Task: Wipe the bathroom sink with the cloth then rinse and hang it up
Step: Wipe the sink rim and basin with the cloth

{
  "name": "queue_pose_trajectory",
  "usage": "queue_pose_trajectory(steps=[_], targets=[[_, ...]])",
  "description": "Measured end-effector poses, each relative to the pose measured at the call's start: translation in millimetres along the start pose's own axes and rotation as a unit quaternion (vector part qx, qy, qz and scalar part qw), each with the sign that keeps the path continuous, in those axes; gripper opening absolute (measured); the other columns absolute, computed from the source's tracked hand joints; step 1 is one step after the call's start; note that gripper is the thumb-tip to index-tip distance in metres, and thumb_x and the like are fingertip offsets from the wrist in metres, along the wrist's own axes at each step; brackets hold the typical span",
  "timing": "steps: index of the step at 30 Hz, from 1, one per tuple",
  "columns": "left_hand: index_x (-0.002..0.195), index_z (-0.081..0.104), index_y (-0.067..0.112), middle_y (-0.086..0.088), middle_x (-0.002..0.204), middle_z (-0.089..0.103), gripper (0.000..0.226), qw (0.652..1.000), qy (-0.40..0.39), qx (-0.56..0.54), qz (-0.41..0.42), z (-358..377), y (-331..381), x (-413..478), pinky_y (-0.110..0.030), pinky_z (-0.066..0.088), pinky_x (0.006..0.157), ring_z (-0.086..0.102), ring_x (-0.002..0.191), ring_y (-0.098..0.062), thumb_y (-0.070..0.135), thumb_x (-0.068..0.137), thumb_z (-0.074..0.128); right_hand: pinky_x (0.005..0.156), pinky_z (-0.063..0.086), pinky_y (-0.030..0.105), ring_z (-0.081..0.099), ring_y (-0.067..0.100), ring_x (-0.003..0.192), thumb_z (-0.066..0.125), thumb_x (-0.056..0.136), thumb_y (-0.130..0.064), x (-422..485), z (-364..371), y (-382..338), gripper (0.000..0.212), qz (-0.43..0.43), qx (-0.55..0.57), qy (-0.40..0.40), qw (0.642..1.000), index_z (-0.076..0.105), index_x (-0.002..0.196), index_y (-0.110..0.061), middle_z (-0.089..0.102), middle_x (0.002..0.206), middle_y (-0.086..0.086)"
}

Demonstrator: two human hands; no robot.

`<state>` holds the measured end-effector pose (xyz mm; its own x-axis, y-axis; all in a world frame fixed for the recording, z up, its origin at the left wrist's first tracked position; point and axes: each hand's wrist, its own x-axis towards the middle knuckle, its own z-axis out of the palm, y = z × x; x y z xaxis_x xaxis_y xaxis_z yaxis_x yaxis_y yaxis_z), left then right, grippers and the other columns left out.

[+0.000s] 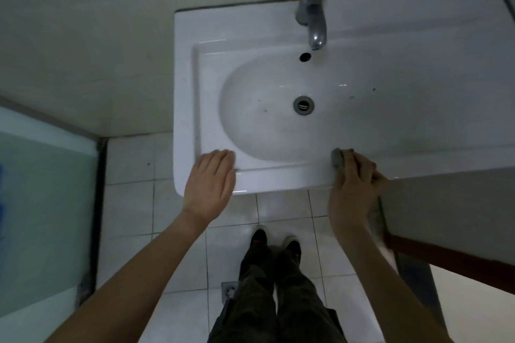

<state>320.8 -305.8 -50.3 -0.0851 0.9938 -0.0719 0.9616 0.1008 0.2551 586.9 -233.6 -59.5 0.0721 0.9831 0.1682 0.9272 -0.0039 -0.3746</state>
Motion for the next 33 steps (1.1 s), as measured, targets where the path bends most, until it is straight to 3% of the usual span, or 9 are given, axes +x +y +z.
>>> queue_pose_trajectory(steps=[4,7,11,14,17,19,24,28,33], targets=[[0.133,0.055,0.005,-0.010,0.134,0.059,0.049,0.999,-0.023,0.025,0.004,9,1,3,-0.044,0.033,0.112,0.048,0.130,-0.031,0.027,0.099,0.028,0.093,0.032,0.010,0.049,-0.005,0.113,0.055,0.089,-0.001,-55,22,-97,0.042,-0.051,0.113,-0.093,0.988,0.055,0.130,-0.011,0.055,0.124,-0.010],[0.128,0.059,0.001,-0.015,0.130,0.061,0.050,1.000,-0.017,0.022,-0.001,7,-2,1,-0.042,0.033,0.111,0.052,0.126,-0.034,0.026,0.097,0.029,0.095,0.044,0.026,0.043,0.018,0.113,0.066,0.084,-0.006,-81,26,-135,0.052,-0.152,0.107,-0.098,0.978,0.052,0.134,-0.017,0.046,0.135,-0.007],[0.126,0.059,0.003,-0.015,0.128,0.060,0.047,1.000,-0.020,0.009,-0.019,1,4,3,-0.042,0.037,0.108,0.052,0.122,-0.033,0.025,0.097,0.030,0.089,0.038,0.038,0.048,0.025,0.116,0.055,0.074,0.003,-38,4,-65,0.069,-0.251,0.013,-0.129,0.959,0.044,0.136,-0.025,0.049,0.139,0.000],[0.124,0.059,0.004,-0.014,0.126,0.060,0.046,1.000,-0.010,0.009,-0.025,-3,8,1,-0.041,0.039,0.106,0.052,0.120,-0.032,0.025,0.096,0.030,0.089,0.030,0.041,0.045,0.031,0.114,0.055,0.080,0.001,10,-21,32,0.060,-0.149,-0.077,-0.065,0.984,0.047,0.136,-0.019,0.051,0.135,0.011],[0.123,0.059,0.004,-0.014,0.125,0.060,0.044,0.999,-0.011,0.009,-0.030,-4,9,2,-0.040,0.040,0.105,0.054,0.117,-0.032,0.024,0.095,0.032,0.086,0.030,0.037,0.047,0.039,0.105,0.054,0.094,-0.016,40,-36,82,0.036,0.027,-0.022,0.005,0.999,0.056,0.129,-0.009,0.052,0.128,0.021],[0.124,0.058,0.004,-0.015,0.125,0.060,0.044,0.999,-0.011,0.011,-0.032,-4,10,2,-0.040,0.040,0.104,0.054,0.116,-0.031,0.024,0.095,0.033,0.088,0.029,0.037,0.044,0.037,0.107,0.052,0.094,-0.014,34,-25,63,0.036,0.061,-0.038,0.026,0.997,0.055,0.129,-0.009,0.052,0.129,0.022],[0.125,0.057,0.004,-0.015,0.126,0.059,0.046,0.999,-0.021,0.011,-0.025,-3,7,4,-0.042,0.042,0.102,0.053,0.117,-0.031,0.026,0.095,0.030,0.084,0.038,0.041,0.046,0.033,0.110,0.058,0.065,0.011,-32,11,-58,0.068,-0.108,-0.020,-0.040,0.993,0.057,0.127,-0.017,0.058,0.127,0.011],[0.125,0.058,0.003,-0.016,0.126,0.060,0.047,1.000,-0.013,0.012,-0.009,2,3,5,-0.043,0.040,0.105,0.054,0.118,-0.032,0.026,0.095,0.030,0.089,0.040,0.028,0.037,0.027,0.110,0.072,0.074,0.002,-75,28,-132,0.059,-0.094,0.090,-0.077,0.989,0.058,0.129,-0.014,0.058,0.131,0.005],[0.124,0.058,0.002,-0.017,0.126,0.060,0.044,1.000,-0.014,-0.005,0.004,2,-2,3,-0.046,0.037,0.107,0.054,0.118,-0.033,0.023,0.095,0.033,0.079,0.047,0.033,0.039,0.028,0.104,0.074,0.073,-0.002,-75,31,-132,0.056,-0.119,0.058,-0.076,0.988,0.060,0.126,-0.013,0.061,0.126,0.009]])
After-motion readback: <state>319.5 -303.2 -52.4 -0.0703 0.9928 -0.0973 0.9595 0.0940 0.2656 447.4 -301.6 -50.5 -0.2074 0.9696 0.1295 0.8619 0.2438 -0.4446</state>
